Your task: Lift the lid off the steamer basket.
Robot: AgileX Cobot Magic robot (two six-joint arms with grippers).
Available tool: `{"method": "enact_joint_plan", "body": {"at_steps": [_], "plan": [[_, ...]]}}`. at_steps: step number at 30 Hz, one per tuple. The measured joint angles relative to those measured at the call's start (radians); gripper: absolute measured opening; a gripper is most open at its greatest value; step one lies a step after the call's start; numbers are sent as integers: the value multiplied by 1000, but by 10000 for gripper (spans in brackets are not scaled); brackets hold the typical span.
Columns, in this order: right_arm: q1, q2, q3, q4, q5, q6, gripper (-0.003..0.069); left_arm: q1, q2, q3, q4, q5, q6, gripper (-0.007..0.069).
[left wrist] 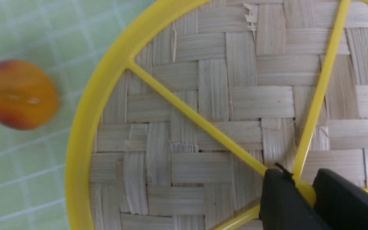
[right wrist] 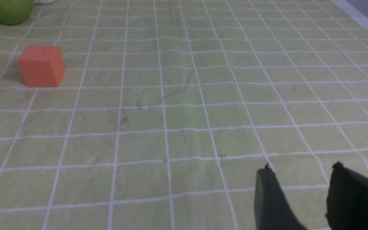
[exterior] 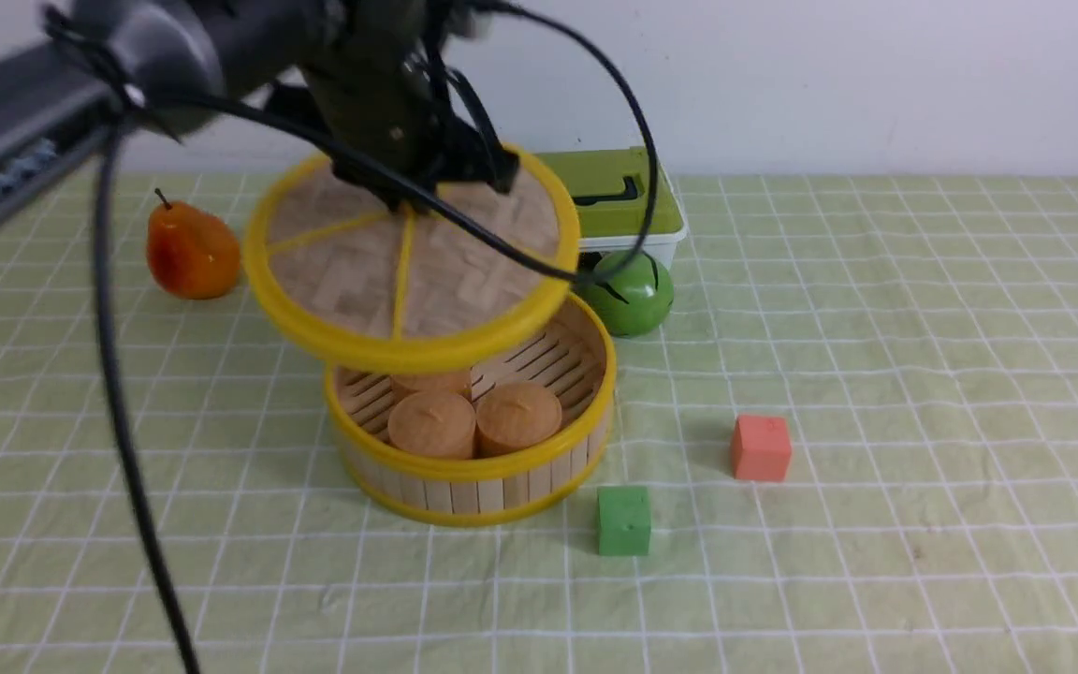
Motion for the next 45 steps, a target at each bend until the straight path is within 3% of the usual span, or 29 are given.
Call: {"method": "enact_joint_plan", "body": {"at_steps": [3,8,12,13,23,30,36,38,42,45], "plan": [[0,0,0,0,0,0,240,44,-101,6,15,16,-7,103],[0,0,0,0,0,0,240,269,-210,194,1,-15,-74,103],[0,0,0,0,0,0,240,390,-189,408,-80,-137,-95,103],[0,0,0,0,0,0,240,426,-158,525,-139,-229,-96,103],[0,0,0,0,0,0,240,435,10,625,-112,-495,-106,103],[0,0,0,0,0,0,240,435,38,625,-147,-577,-106,122],[0,0,0,0,0,0,240,435,13,592,-195,-524,-106,328],[0,0,0,0,0,0,240,435,-38,572,-191,-480,-106,357],[0,0,0,0,0,0,240,435,-252,555,-186,-443,-106,283],[0,0,0,0,0,0,240,435,-457,551,-192,-446,-95,139]]}}
